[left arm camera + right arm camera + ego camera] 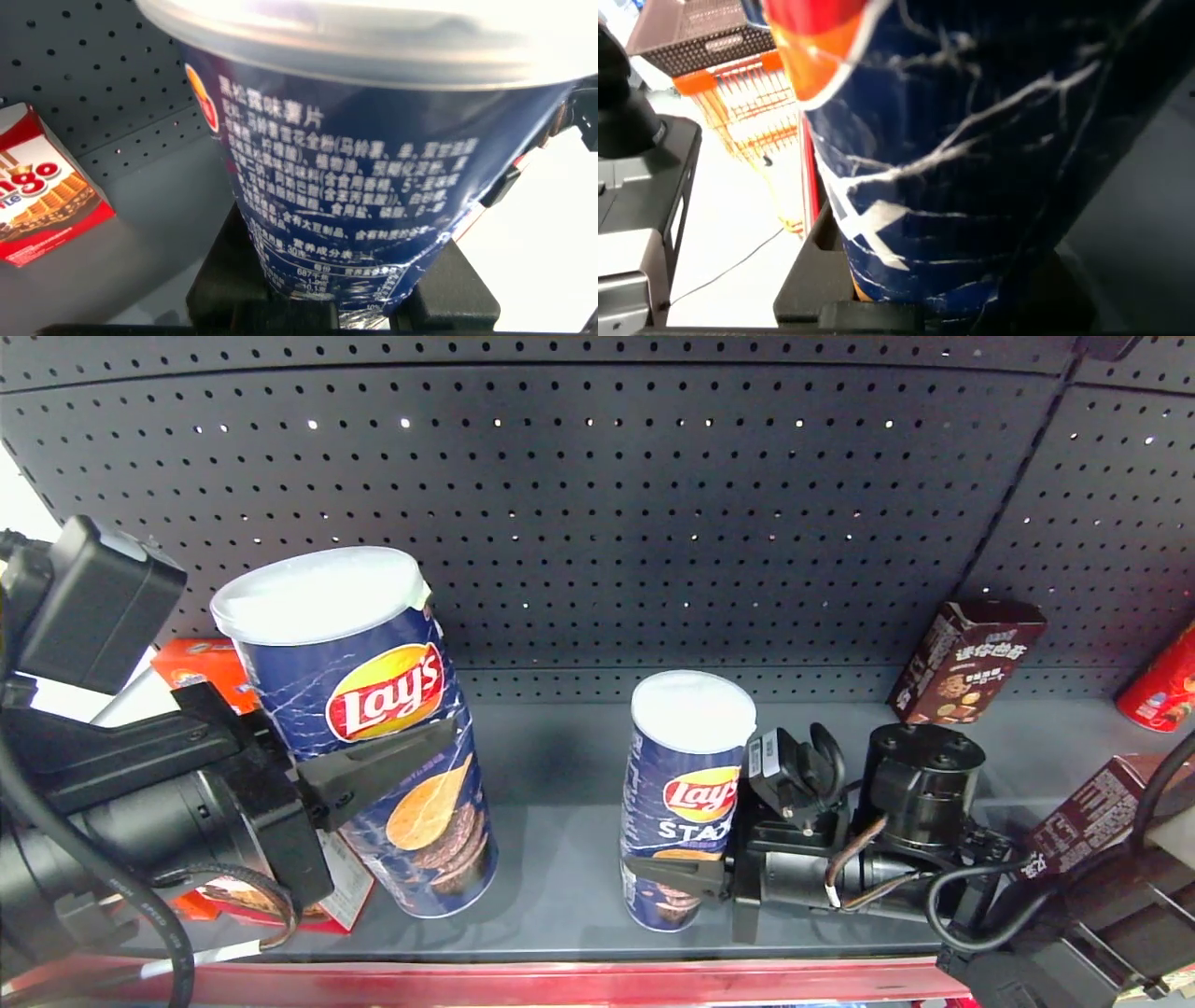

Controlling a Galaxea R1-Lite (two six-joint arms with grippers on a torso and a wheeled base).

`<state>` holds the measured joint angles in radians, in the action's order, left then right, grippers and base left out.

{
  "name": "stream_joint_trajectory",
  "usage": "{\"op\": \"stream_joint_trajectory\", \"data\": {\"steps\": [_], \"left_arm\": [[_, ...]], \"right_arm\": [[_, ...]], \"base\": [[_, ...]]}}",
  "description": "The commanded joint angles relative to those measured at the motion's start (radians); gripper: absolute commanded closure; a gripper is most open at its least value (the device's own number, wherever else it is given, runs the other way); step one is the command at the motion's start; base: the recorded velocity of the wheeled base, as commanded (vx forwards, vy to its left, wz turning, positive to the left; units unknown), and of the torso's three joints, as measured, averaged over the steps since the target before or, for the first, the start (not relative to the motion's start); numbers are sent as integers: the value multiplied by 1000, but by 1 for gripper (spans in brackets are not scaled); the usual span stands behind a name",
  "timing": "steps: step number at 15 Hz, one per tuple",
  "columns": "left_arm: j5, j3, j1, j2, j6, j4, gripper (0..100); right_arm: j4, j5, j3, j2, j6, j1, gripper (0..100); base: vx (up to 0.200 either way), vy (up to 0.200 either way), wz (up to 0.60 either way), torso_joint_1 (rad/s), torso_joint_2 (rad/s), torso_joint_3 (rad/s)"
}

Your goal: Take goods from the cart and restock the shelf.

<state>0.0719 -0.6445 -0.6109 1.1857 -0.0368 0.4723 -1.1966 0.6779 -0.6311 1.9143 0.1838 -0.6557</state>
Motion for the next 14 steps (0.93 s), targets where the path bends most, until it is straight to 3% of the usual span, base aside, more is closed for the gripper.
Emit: {"op": "stream_joint_trajectory", "data": {"steps": [1,5,6,14], "left_arm": [[0,3,0,0,0,0,100],[0,6,0,0,0,0,100],[-1,6,0,-2,0,0,100],[-1,6,0,-2,0,0,100]], "right_arm": [[0,3,7,23,2,2,100],[-6,2,14,37,25,4,100],[-6,-3,14,37,32,2,0],[-6,-57,73,-61,26,45,0]], "base": [[0,0,0,0,0,0],[0,0,0,0,0,0],[0,0,0,0,0,0],[0,0,0,0,0,0]]}}
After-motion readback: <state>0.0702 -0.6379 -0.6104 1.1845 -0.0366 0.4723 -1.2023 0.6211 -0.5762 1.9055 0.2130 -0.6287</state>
